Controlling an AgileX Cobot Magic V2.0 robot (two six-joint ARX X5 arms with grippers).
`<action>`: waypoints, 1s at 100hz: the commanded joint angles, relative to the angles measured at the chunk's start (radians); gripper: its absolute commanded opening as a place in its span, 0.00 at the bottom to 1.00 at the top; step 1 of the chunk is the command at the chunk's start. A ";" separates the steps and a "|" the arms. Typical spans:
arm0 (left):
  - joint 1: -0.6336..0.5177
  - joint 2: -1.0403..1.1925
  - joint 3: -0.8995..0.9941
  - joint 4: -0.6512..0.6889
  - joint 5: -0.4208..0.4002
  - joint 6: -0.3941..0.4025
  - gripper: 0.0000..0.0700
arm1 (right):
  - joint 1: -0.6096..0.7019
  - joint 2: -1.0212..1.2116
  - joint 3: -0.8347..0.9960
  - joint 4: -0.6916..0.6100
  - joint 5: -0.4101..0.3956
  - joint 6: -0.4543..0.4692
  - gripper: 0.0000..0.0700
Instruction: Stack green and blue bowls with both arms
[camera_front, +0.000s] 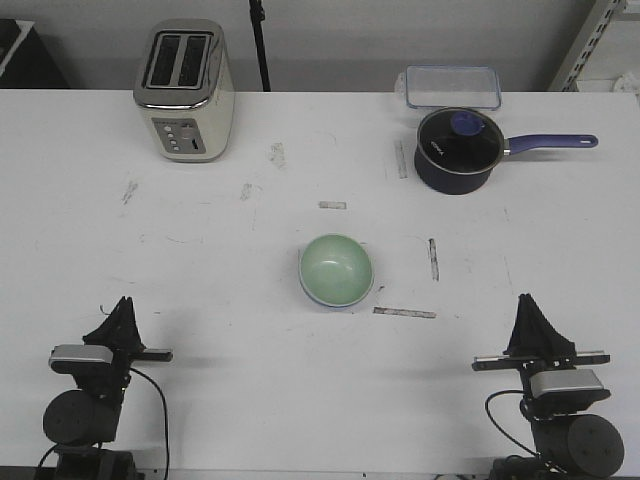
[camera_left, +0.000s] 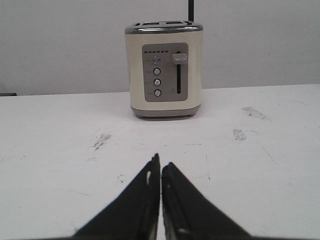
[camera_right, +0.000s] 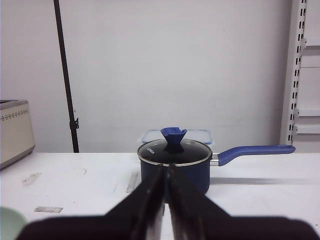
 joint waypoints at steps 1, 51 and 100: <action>0.001 -0.018 -0.010 0.020 0.001 0.009 0.00 | 0.001 -0.005 0.005 0.010 0.000 -0.001 0.00; 0.008 -0.105 -0.084 -0.007 0.019 0.001 0.00 | 0.001 -0.005 0.005 0.010 0.000 -0.001 0.00; 0.008 -0.105 -0.084 -0.007 0.019 0.001 0.00 | 0.001 -0.005 0.005 0.010 0.000 -0.001 0.00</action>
